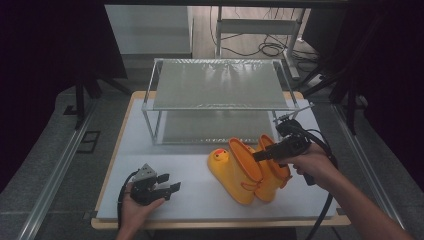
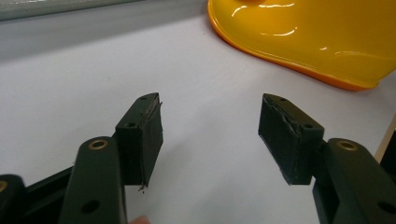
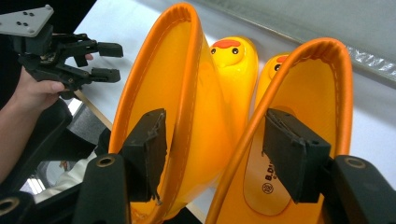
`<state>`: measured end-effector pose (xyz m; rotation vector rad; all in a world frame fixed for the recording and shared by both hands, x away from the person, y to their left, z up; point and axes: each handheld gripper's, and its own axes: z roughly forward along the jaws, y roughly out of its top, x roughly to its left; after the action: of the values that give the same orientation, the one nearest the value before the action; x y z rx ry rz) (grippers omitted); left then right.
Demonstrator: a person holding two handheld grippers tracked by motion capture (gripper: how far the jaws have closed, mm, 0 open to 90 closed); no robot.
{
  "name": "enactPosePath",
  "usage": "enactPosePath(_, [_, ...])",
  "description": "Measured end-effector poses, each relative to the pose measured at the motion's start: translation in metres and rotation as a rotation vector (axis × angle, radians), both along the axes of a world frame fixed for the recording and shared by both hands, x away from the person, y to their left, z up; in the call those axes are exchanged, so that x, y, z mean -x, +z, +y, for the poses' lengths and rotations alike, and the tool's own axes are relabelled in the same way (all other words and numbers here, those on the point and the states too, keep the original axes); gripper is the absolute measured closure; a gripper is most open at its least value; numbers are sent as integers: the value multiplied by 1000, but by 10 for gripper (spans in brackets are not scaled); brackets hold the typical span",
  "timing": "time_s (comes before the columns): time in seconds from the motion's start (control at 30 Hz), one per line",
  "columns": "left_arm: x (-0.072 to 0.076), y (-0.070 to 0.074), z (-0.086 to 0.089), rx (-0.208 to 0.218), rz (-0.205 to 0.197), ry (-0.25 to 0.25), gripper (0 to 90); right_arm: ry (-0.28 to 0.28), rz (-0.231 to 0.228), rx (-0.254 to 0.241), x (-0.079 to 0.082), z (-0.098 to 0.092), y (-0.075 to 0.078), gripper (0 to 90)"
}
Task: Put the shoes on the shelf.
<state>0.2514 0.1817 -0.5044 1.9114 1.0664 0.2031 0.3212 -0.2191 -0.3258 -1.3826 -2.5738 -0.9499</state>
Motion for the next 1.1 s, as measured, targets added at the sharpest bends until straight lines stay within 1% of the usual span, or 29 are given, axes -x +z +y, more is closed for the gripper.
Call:
enactPosePath(0.13, [0, 0, 1, 2, 0, 1, 397, -4, 9, 24, -1, 5, -1, 382])
enactPosePath(0.4, [0, 0, 1, 4, -7, 3, 399, -6, 23, 104, -4, 17, -7, 390])
enactPosePath(0.6, [0, 0, 2, 5, -14, 9, 400, -11, 33, 122, -7, 21, -10, 403])
enactPosePath(0.83, [0, 0, 1, 5, -12, 7, 400, -14, 42, 134, -8, 22, -12, 416])
enactPosePath(1.03, [0, 0, 1, 4, -10, 6, 400, -12, 45, 167, -7, 25, -14, 473])
enactPosePath(1.1, [0, 0, 1, 4, -10, 6, 400, -9, 50, 188, -7, 27, -17, 498])
